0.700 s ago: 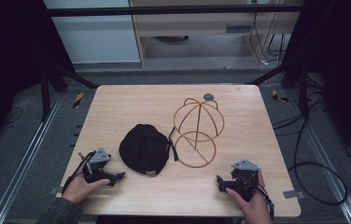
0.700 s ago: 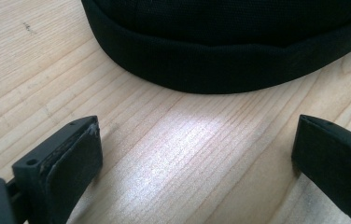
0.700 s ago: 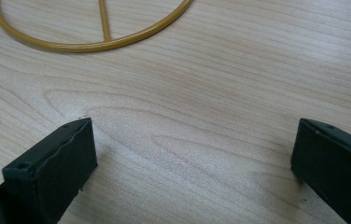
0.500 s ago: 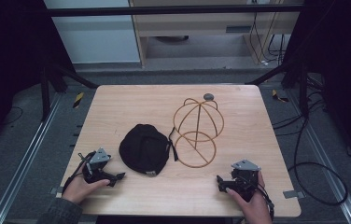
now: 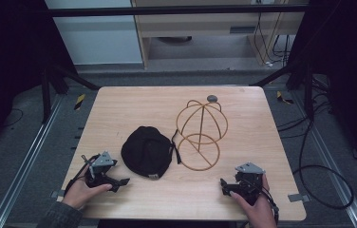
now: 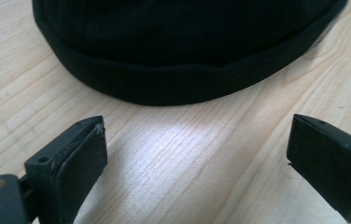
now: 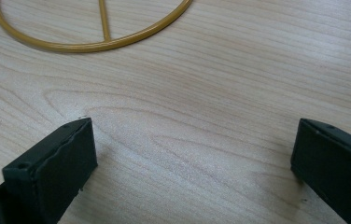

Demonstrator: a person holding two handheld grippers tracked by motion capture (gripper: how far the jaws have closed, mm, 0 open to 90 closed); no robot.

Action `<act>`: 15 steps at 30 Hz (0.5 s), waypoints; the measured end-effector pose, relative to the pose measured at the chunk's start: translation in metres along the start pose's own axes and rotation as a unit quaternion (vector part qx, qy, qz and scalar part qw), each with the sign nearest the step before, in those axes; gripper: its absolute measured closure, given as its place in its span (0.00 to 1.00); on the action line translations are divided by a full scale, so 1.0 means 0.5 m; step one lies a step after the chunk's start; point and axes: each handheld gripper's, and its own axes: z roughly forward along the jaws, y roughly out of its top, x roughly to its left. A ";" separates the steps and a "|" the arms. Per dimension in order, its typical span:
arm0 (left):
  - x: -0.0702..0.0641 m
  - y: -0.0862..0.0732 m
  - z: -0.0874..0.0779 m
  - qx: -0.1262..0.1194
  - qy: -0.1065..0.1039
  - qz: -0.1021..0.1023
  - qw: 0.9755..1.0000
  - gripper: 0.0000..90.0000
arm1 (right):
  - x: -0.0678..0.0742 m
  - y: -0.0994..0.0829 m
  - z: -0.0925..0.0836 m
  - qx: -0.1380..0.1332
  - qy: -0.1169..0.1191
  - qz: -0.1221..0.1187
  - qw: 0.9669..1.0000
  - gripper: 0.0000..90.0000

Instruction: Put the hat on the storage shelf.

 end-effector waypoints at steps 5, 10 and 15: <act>-0.012 0.051 -0.016 0.017 -0.005 0.012 1.000 0.07 | 0.000 0.000 0.000 0.000 0.000 0.000 1.000 0.00; -0.019 0.106 -0.023 0.039 -0.004 0.025 0.999 0.08 | 0.000 0.000 0.000 0.000 0.000 0.000 1.000 0.00; -0.016 0.155 -0.029 0.045 0.000 0.039 0.998 0.08 | 0.000 0.000 0.000 0.000 0.000 -0.001 1.000 0.00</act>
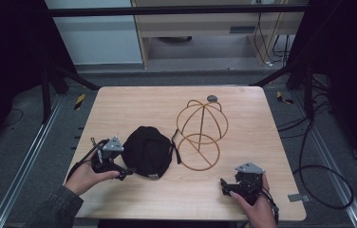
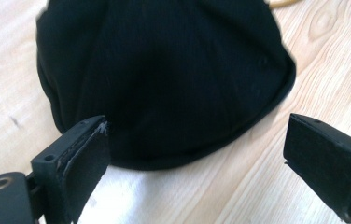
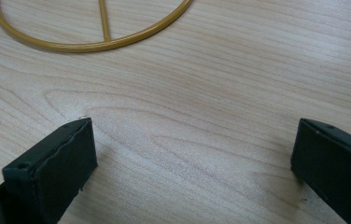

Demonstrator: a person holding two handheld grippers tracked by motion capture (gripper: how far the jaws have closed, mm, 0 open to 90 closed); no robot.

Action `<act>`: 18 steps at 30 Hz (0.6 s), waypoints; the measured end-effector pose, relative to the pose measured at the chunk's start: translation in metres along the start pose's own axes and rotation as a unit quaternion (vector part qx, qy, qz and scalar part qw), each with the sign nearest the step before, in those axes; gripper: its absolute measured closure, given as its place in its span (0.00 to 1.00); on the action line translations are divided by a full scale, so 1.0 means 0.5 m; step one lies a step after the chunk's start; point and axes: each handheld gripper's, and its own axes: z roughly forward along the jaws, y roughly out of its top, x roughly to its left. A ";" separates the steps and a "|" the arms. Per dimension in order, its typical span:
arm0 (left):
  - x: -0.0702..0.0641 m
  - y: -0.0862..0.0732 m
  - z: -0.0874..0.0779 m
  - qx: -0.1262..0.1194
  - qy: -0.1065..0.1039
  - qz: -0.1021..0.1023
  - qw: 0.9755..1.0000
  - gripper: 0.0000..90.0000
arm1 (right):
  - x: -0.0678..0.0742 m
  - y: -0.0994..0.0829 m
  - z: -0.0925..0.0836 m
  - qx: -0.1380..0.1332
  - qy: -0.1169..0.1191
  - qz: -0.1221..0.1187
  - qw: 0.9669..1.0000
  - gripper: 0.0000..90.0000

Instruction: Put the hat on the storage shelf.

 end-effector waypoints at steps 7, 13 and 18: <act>0.004 0.050 -0.016 0.003 0.000 0.011 1.000 0.07 | -0.001 0.001 0.001 -0.001 0.002 -0.003 1.000 0.00; 0.005 0.083 -0.017 0.014 0.003 0.023 1.000 0.08 | -0.001 0.001 0.001 -0.001 0.002 -0.003 1.000 0.00; 0.004 0.114 -0.007 0.031 0.008 0.044 0.999 0.09 | -0.001 0.000 0.001 -0.002 0.001 -0.003 1.000 0.00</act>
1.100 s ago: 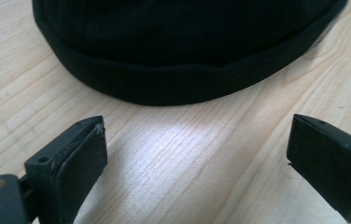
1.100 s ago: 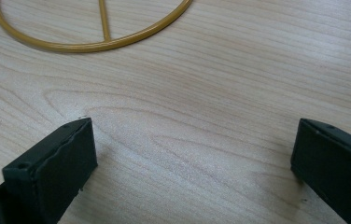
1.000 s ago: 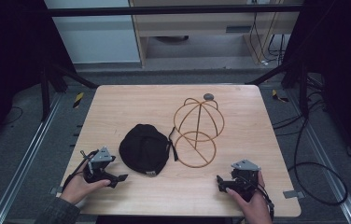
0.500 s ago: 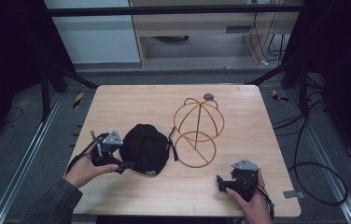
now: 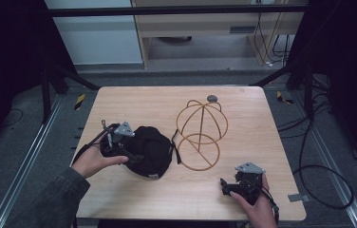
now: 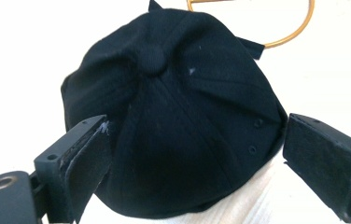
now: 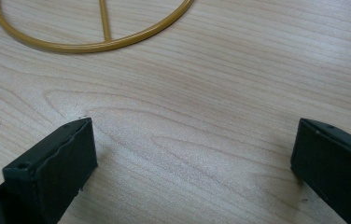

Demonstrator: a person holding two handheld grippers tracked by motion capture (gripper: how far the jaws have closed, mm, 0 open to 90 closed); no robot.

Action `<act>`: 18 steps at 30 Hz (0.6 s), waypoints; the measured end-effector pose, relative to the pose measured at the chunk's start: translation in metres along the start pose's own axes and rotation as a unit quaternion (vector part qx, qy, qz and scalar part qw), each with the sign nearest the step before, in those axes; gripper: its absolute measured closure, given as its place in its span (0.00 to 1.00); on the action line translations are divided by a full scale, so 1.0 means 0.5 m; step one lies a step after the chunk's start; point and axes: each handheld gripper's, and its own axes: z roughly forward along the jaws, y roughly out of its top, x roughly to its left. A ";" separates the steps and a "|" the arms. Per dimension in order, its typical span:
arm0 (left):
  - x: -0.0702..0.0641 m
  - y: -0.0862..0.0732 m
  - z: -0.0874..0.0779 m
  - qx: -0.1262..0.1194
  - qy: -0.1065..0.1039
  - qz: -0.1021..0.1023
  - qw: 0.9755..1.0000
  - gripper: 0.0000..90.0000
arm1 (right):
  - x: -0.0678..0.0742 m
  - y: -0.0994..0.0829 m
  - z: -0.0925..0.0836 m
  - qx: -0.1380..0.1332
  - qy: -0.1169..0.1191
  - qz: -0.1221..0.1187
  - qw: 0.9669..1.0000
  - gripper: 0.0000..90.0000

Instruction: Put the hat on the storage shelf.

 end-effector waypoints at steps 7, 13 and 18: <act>0.002 0.027 0.010 0.006 0.005 0.004 1.000 0.12 | 0.001 0.000 -0.001 0.001 0.000 0.002 1.000 0.00; 0.005 0.040 0.020 0.019 0.008 0.007 1.000 0.20 | 0.001 0.000 -0.001 0.001 0.000 0.002 1.000 0.00; 0.012 0.052 0.036 0.022 0.010 0.001 1.000 0.30 | 0.001 0.000 -0.001 0.001 0.000 0.003 1.000 0.00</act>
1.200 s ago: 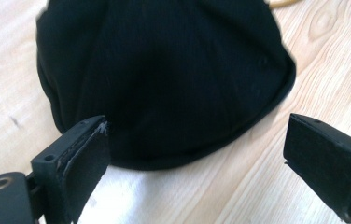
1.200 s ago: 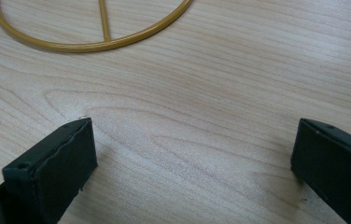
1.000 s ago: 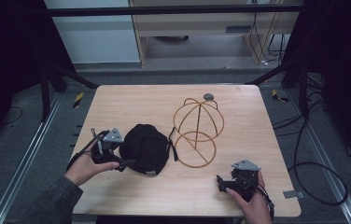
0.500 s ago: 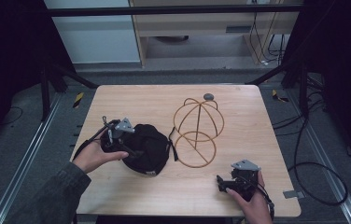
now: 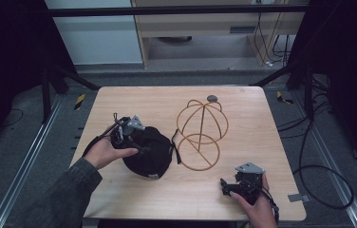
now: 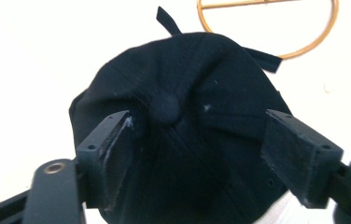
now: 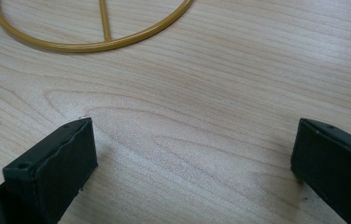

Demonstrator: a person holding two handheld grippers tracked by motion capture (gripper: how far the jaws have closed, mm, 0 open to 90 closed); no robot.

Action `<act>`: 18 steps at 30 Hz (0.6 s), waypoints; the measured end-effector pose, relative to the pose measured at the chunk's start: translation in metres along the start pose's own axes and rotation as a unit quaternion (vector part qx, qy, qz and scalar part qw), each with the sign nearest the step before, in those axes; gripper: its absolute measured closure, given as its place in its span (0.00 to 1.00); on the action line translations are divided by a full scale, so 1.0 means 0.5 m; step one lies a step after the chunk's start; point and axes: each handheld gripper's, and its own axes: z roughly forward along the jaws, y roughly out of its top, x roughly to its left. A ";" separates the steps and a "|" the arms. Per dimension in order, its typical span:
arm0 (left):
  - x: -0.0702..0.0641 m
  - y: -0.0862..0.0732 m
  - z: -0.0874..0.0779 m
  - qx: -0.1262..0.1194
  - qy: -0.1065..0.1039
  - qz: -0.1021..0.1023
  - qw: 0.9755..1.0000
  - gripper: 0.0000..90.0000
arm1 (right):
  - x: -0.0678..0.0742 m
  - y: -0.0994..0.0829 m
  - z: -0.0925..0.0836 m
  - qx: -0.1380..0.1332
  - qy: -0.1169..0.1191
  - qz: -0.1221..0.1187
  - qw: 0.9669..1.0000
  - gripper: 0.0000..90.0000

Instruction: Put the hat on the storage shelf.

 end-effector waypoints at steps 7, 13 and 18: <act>0.011 0.005 0.023 0.018 0.002 -0.007 1.000 0.40 | 0.000 0.000 0.000 0.001 0.000 0.000 1.000 0.00; 0.027 0.006 0.031 0.015 0.002 -0.028 1.000 0.54 | 0.000 0.000 -0.001 0.001 0.000 0.000 1.000 0.00; 0.029 0.009 0.030 0.008 -0.005 -0.038 0.999 0.72 | 0.000 0.000 -0.001 0.001 0.001 0.000 1.000 0.00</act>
